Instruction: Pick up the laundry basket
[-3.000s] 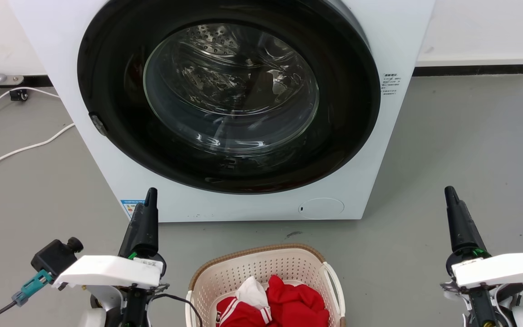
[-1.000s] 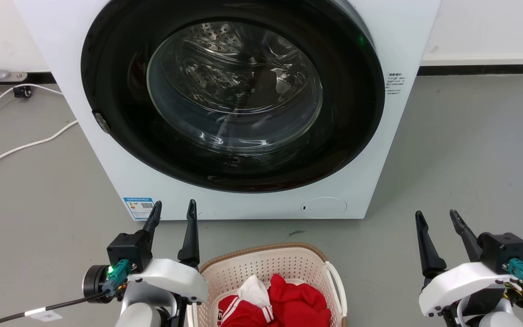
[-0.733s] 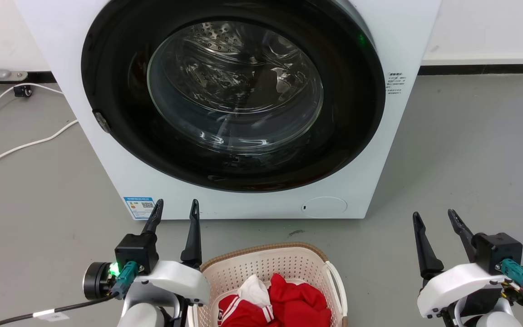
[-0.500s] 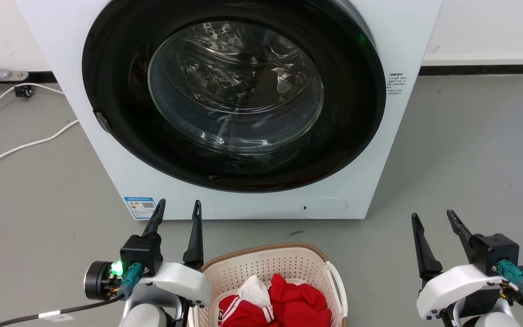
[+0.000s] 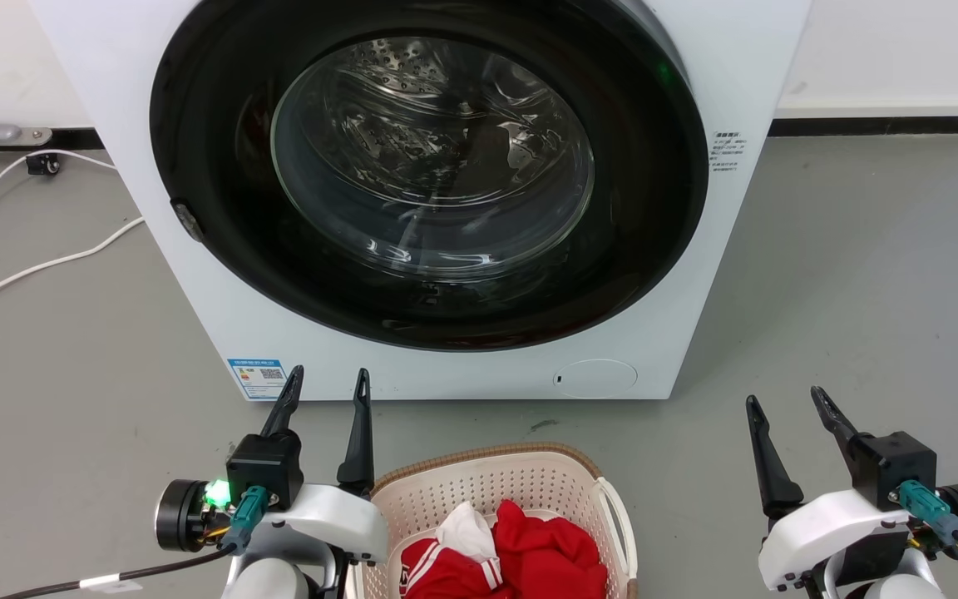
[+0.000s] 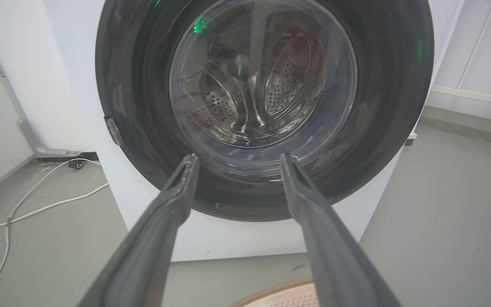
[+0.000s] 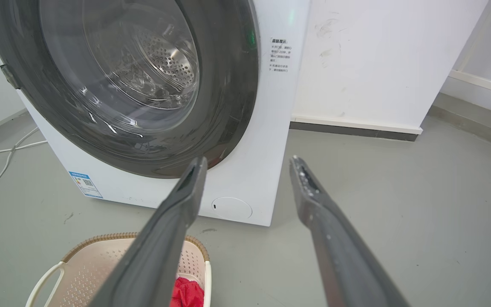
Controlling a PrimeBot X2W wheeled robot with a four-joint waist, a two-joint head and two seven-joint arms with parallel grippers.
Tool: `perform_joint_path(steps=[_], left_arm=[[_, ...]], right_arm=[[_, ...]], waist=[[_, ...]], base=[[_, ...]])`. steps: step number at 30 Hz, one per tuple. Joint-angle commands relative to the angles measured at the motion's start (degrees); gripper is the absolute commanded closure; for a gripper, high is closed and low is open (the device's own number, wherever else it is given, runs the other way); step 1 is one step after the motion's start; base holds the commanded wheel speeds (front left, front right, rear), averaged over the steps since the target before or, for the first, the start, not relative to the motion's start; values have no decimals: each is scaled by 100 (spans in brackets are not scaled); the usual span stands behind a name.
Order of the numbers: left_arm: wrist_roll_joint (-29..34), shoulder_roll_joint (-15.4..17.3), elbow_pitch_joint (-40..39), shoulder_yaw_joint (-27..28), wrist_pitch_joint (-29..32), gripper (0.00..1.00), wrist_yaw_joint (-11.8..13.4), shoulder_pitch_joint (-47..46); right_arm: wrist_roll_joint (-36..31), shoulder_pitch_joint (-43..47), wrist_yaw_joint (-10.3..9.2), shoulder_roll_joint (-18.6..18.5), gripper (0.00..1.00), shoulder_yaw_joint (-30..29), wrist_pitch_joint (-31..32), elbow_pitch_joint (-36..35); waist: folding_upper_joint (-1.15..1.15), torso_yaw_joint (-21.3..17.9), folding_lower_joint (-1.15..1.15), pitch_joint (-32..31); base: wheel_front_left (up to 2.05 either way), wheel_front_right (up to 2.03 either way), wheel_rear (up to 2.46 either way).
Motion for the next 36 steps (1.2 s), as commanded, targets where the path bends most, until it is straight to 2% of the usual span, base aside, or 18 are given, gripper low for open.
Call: perform_joint_path(steps=[1, 17, 27, 36], left_arm=[[-23, -9, 22, 8, -35, 0, 4, 5], [-50, -21, 182, 39, -33, 0, 69, -59], [-143, -23, 614, 107, -28, 0, 94, -288], [-322, -26, 1284, 151, -28, 0, 95, -652]], right_arm=[[32, 12, -2, 19, 0, -5, -35, 20], [125, -98, -2, 19, 0, -2, 16, 148], [153, -450, -2, 17, 0, 174, 161, 559], [166, -1007, -2, 9, 0, 260, 160, 1404]], waist=[[0, 2, 0, -4], [0, 39, 0, 106], [0, 125, 0, 646], [0, 251, 0, 1353]], base=[[0, 0, 0], [0, 0, 0], [0, 0, 0], [0, 0, 0]])
